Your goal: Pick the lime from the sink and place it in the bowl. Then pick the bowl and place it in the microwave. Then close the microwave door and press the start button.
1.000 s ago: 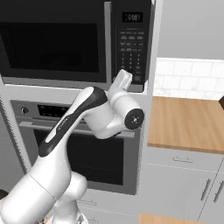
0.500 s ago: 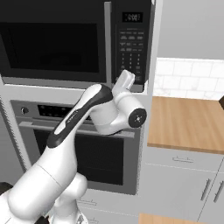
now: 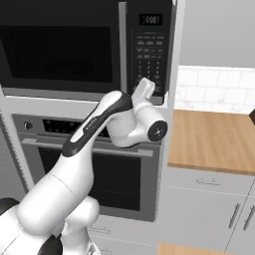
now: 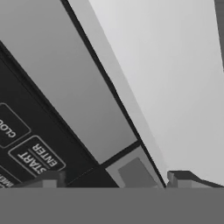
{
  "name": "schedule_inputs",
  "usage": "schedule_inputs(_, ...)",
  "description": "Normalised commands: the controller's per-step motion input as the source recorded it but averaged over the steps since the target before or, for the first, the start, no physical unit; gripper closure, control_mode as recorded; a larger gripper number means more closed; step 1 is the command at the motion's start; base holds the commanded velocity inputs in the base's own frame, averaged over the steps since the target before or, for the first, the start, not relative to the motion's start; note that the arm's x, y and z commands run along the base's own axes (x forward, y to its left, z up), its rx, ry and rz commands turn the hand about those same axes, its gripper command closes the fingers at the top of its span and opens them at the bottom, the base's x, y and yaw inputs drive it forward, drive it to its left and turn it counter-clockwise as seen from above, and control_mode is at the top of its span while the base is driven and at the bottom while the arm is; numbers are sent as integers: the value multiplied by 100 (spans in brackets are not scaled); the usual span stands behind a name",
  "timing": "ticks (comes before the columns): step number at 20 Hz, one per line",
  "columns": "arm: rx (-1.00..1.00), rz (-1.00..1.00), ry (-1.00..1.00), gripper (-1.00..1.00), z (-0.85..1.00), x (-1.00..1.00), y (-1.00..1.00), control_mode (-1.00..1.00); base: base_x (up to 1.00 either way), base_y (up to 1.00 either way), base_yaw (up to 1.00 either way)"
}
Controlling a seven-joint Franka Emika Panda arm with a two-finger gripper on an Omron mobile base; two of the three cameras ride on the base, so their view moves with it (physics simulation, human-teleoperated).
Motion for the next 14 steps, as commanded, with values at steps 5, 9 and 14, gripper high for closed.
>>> schedule_inputs(5, 0, 0, 0, -100, -3, 21, -8, -100, 0, 0, 0)
schedule_inputs(9, 0, 0, 0, -100, -8, 24, -9, -100, 0, 0, 0)
schedule_inputs(14, 0, 0, -1, -100, -2, 3, -1, -100, 0, 0, 0)
